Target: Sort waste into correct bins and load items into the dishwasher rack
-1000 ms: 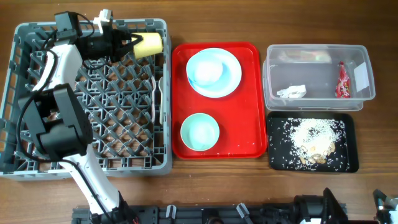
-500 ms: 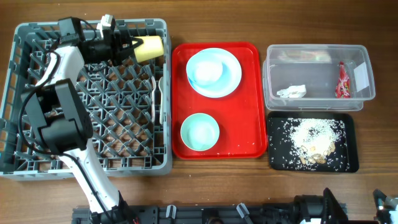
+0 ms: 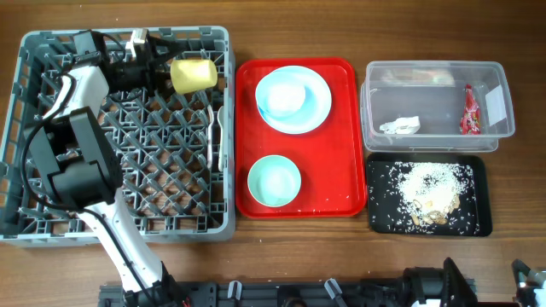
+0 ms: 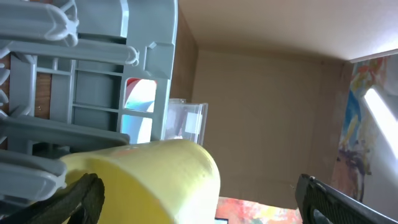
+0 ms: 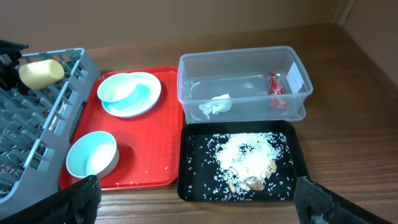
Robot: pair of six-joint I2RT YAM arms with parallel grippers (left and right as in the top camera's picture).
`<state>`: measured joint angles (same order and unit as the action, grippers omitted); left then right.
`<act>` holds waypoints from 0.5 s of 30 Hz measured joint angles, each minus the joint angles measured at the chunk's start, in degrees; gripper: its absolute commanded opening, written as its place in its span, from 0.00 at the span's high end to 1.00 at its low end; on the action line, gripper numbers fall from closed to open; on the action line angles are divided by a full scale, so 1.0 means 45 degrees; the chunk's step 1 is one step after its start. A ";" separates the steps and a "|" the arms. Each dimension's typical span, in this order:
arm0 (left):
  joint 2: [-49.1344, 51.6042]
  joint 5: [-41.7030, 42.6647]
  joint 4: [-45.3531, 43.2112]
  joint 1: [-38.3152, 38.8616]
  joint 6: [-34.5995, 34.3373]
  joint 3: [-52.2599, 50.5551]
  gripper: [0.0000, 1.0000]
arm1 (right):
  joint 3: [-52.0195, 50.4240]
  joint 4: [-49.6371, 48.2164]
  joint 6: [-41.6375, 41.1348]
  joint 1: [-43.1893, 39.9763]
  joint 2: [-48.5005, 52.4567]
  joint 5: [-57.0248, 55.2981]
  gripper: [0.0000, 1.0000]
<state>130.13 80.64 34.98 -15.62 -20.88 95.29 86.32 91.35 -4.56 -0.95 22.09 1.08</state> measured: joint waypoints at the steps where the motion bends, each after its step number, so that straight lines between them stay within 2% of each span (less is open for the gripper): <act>1: 0.0000 0.0000 0.0024 -0.0010 0.0000 0.0000 0.00 | 0.0000 0.0000 0.0000 0.0000 0.0000 0.0005 0.01; 7: -0.0126 -0.0330 0.0146 -0.0316 -0.0019 -0.0019 0.00 | 0.0000 0.0000 0.0000 0.0000 0.0000 0.0005 0.00; 12: -0.1141 -0.2001 0.0214 -0.0826 -0.0063 -0.0097 0.00 | 0.0000 -0.0005 0.0000 0.0000 0.0000 0.0005 0.00; 15: -0.2623 -0.3371 0.0233 -0.1156 -0.0107 -0.0102 0.00 | 0.0000 0.0000 0.0000 0.0000 0.0000 0.0005 0.00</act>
<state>118.32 65.47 36.03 -20.82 -21.37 94.83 86.32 91.35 -4.56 -0.95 22.09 1.10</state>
